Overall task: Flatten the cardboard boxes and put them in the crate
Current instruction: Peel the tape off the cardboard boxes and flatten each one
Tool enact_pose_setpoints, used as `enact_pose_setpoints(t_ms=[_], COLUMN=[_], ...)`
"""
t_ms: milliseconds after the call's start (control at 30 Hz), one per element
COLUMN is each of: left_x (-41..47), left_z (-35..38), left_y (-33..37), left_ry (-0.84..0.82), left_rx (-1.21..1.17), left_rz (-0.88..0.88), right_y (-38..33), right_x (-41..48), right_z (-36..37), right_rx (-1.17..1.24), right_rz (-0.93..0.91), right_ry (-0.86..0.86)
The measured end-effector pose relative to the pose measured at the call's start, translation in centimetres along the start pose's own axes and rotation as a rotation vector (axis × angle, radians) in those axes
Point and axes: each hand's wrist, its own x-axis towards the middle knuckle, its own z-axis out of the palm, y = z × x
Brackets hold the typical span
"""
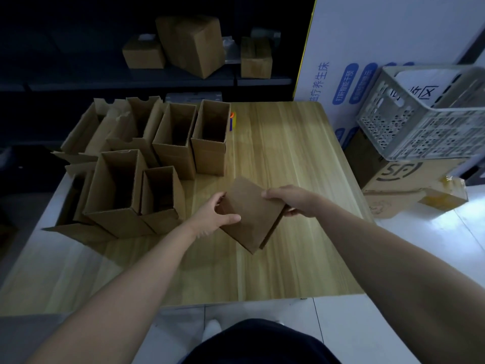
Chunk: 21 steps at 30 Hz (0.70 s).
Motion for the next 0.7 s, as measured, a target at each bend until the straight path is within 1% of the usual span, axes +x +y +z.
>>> enact_pose_setpoints(t_ms=[100,200,267,300,367,467,533,567,633,700], left_x=[0.1,-0.1,-0.3,-0.3,-0.3,-0.2,0.0,0.2,0.6,0.9], left_z=[-0.2,-0.8,-0.9,-0.9,-0.8,-0.7,-0.9,-1.1,-1.2,-1.3], left_y=[0.2,0.3,0.4,0.4,0.4,0.3,0.3,0.3,0.2,0.1], left_ry=[-0.034,-0.157,-0.243,-0.263,-0.252,-0.181,-0.117,-0.086,-0.032,0.021], left_rx=[0.05,0.074,0.196,0.258,0.301,0.323,0.362,0.376,0.438,0.535], left_rz=[0.004,-0.004,0.028,0.055,0.088,0.107,0.115,0.121,0.125,0.084], right_y=[0.0,0.0,0.3,0.5,0.8,1.1,1.1,1.1,1.0,0.1], right_x=[0.0,0.2,0.5,0.6,0.7,0.5,0.4,0.5,1.0,1.2], right_z=[-0.2,-0.2,-0.2,-0.2,0.0,0.5,1.0,1.2,1.9,2.4], right_rx=[0.16,0.309,0.393,0.412,0.395,0.369,0.358,0.343,0.21,0.005], right_rz=[0.162,0.311,0.425,0.471,0.517,0.572,0.593,0.581,0.482,0.307], right_ry=[0.036,0.084,0.086,0.057,-0.017,-0.056,-0.082,-0.068,0.058,0.21])
